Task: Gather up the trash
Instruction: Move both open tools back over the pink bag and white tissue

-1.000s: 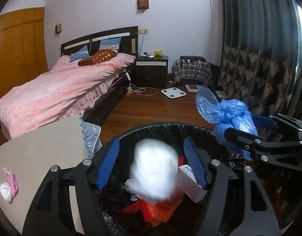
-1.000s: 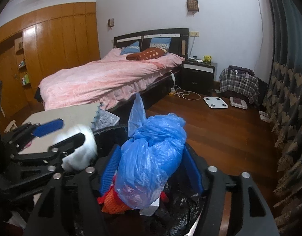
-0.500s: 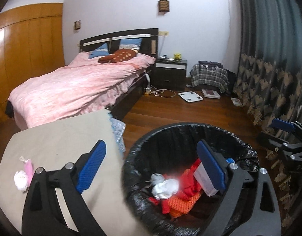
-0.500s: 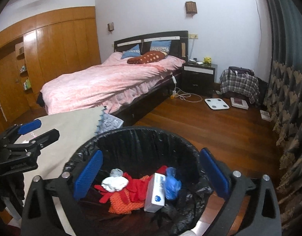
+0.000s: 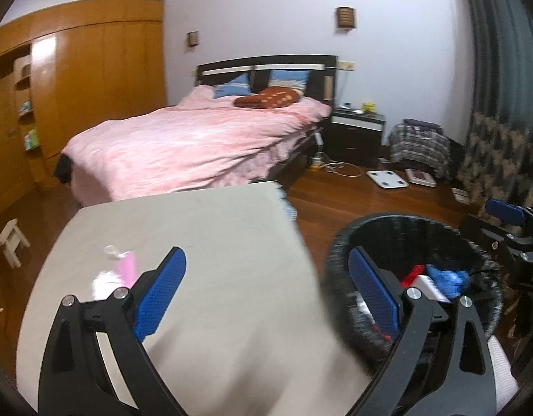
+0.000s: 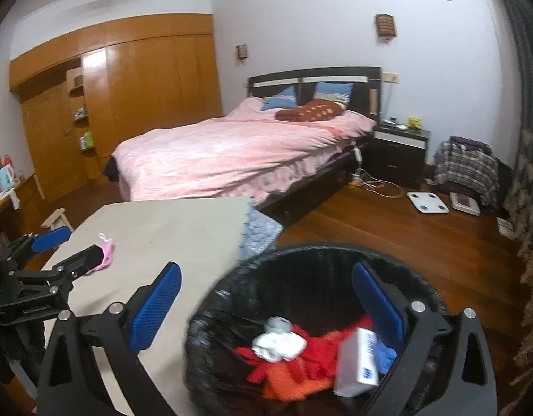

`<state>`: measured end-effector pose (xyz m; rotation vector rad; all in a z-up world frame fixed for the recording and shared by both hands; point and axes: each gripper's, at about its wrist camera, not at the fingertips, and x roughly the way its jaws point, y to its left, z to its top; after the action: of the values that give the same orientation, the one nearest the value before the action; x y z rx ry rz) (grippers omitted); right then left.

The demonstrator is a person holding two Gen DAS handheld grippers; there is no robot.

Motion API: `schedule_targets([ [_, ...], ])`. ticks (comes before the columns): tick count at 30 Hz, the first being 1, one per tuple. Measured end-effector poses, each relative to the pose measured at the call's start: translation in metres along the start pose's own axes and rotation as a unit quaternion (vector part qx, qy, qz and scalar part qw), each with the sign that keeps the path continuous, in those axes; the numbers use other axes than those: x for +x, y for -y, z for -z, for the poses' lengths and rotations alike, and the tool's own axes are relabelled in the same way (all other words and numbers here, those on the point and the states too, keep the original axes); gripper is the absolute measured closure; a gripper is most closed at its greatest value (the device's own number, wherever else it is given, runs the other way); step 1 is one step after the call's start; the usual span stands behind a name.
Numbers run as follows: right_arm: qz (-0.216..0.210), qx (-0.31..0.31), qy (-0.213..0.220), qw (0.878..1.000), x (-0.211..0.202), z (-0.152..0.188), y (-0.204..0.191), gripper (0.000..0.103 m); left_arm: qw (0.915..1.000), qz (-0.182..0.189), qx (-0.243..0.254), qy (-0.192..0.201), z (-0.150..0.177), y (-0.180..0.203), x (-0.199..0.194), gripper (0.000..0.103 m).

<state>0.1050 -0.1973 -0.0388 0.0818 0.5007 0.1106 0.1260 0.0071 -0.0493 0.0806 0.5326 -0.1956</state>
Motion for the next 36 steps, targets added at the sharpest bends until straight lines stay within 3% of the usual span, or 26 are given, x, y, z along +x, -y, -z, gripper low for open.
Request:
schedule_targets([
  [8, -0.049, -0.020, -0.006, 0.999, 0.043, -0.004, -0.061, 0.006, 0.9964, -0.082, -0.024, -0.001, 0.010, -0.071, 0.004, 0.011],
  [16, -0.072, -0.030, -0.025, 0.997, 0.091, 0.003, -0.104, 0.006, 0.9858, -0.152, -0.068, -0.022, 0.025, -0.149, 0.032, 0.011],
  [22, -0.078, -0.039, -0.046, 0.995, 0.121, 0.016, -0.127, 0.006, 0.9804, -0.166, -0.092, -0.053, 0.039, -0.187, 0.064, 0.018],
  [31, -0.076, -0.047, -0.070, 0.994, 0.143, 0.024, -0.136, 0.006, 0.9783, -0.155, -0.103, -0.092, 0.056, -0.207, 0.100, 0.026],
  [33, -0.077, -0.048, -0.075, 0.993, 0.147, 0.025, -0.137, 0.006, 0.9777, -0.154, -0.102, -0.100, 0.058, -0.208, 0.107, 0.030],
  [36, -0.077, -0.052, -0.079, 0.993, 0.151, 0.026, -0.140, 0.006, 0.9761, -0.143, -0.110, -0.121, 0.061, -0.212, 0.117, 0.043],
])
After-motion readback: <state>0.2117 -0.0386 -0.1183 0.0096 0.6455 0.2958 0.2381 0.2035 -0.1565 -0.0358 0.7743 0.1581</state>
